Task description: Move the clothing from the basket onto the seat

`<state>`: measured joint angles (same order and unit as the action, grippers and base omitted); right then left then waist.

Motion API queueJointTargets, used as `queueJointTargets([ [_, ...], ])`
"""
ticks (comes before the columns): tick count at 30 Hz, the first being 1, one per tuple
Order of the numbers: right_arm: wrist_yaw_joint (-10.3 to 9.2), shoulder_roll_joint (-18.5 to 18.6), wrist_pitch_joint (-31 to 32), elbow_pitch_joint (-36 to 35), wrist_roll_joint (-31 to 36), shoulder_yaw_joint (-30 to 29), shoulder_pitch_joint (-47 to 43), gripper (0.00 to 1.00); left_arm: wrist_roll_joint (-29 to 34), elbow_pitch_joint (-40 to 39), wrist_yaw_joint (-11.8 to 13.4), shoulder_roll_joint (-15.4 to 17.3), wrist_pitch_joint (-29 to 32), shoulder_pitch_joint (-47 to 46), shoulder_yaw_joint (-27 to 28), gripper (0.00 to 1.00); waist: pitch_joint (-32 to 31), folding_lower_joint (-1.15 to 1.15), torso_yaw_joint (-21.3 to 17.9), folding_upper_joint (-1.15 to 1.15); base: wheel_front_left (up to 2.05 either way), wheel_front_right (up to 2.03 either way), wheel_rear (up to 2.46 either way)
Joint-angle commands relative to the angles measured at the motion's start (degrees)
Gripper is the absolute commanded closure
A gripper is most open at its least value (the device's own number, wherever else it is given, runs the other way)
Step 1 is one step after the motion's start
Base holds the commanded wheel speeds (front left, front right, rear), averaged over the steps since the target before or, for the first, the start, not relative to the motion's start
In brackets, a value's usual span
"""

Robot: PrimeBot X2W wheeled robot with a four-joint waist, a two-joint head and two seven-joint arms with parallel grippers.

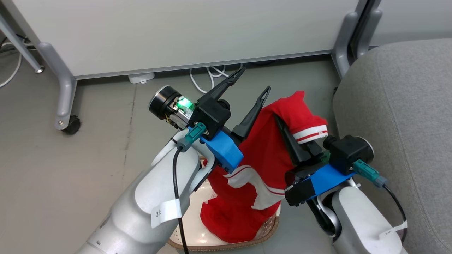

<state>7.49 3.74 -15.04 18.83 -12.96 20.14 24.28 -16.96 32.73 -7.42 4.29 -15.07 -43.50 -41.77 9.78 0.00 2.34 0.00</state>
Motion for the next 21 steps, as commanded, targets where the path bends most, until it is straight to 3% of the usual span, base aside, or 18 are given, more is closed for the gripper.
queueJointTargets([
  [1, 0.01, 0.41, -0.21, -0.61, 0.38, -0.6, -0.59, 1.0, 0.05, -0.32, -0.07, 0.24, -0.16, 0.6, 0.01, 0.0, 0.46, 0.0, -0.92, 0.0, 0.0, 0.0, 0.0],
  [21, 0.01, 2.28, -0.22, -7.33, 2.36, -9.8, -2.13, 1.0, 0.51, -2.24, -0.06, 1.35, -0.15, 1.53, -1.1, 0.0, 6.85, 0.0, -11.9, 0.0, 0.0, 0.0, 0.0],
])
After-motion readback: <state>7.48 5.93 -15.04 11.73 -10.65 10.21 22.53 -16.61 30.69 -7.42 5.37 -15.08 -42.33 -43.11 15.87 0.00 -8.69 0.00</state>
